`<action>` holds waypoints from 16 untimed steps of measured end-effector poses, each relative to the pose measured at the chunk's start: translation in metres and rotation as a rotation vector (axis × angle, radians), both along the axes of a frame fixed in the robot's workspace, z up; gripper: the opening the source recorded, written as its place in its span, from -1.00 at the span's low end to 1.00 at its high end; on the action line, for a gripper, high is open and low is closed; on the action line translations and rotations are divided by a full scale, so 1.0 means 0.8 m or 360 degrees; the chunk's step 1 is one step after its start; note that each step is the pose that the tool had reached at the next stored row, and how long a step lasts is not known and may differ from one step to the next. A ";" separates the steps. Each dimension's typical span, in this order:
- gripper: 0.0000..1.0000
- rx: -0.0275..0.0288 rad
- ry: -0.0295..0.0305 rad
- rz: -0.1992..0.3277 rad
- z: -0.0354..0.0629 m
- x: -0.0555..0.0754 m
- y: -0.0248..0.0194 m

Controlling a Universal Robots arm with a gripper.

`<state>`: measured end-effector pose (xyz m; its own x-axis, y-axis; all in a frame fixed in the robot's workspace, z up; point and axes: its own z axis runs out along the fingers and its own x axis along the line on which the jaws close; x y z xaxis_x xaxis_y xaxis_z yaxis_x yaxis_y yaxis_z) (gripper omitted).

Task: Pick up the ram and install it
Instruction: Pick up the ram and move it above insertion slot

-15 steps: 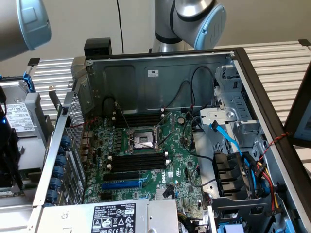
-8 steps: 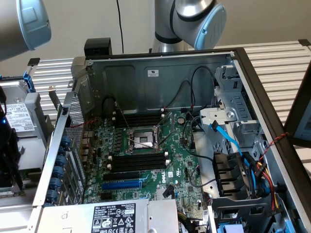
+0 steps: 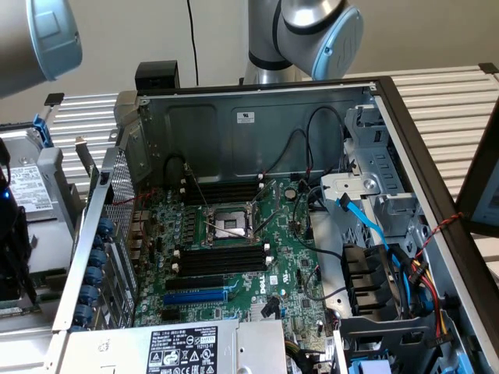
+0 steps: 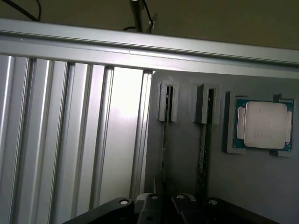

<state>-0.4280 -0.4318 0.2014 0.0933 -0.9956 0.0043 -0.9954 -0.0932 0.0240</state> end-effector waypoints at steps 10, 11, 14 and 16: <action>-0.74 0.00001 -0.00020 -0.0082 0.006 0.000 0.0000; -0.74 0.00001 -0.00029 -0.0085 0.008 0.000 0.0000; -0.74 0.00001 -0.00060 -0.0091 0.016 0.000 0.0000; -0.74 0.00003 -0.00083 -0.0092 0.022 0.000 0.0000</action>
<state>-0.4280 -0.4318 0.2194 0.0354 -0.9994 0.0045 -0.9992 -0.0353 0.0188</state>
